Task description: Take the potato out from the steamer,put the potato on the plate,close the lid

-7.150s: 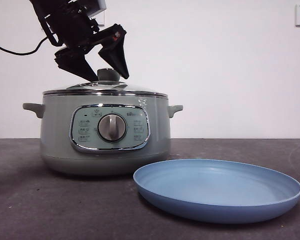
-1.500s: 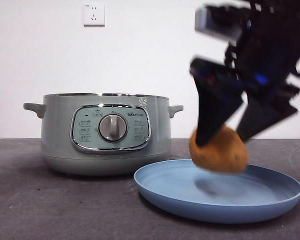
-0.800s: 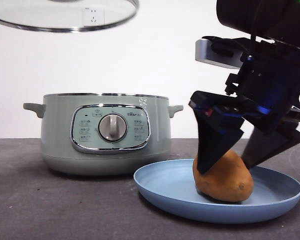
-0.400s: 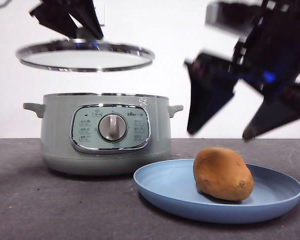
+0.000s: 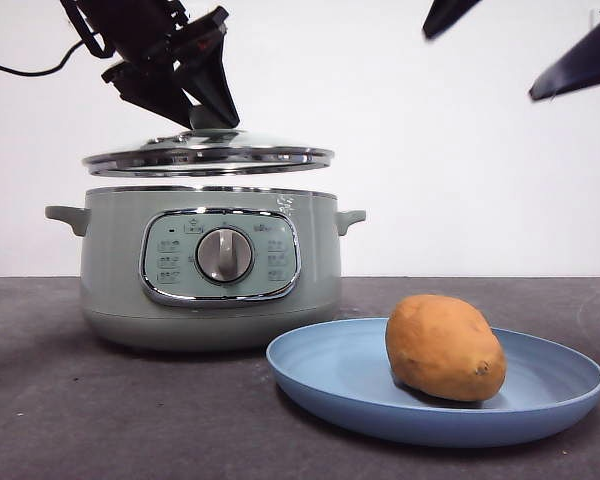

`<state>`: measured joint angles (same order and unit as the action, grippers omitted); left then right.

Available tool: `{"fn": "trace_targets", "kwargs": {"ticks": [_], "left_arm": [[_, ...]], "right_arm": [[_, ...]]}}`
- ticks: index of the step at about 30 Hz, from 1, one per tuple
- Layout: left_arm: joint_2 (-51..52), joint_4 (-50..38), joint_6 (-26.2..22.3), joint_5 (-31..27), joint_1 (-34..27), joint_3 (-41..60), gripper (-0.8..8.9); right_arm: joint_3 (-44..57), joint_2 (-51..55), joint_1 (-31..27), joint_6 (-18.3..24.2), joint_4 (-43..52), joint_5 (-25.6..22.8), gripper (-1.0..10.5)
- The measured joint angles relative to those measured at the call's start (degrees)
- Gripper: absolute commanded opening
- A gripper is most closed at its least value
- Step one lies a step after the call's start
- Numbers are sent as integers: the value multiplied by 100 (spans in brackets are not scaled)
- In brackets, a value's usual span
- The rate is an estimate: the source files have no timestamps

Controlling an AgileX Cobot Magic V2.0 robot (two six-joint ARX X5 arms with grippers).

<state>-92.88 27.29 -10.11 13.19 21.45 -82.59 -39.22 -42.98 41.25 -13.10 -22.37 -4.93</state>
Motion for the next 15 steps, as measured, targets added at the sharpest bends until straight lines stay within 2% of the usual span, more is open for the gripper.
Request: {"fn": "trace_targets", "kwargs": {"ticks": [4,6,15], "left_arm": [[-129,0,0,-17,9,0,-9],[-212,4,0,-15,11,0,-9],[-398,-26,-37,-15,31,-4,-9]], "right_arm": [[-2,341,0,0,-52,-4,658],[-46,358,0,0,-160,-129,658],[-144,358,0,2,-245,-151,658]]}}
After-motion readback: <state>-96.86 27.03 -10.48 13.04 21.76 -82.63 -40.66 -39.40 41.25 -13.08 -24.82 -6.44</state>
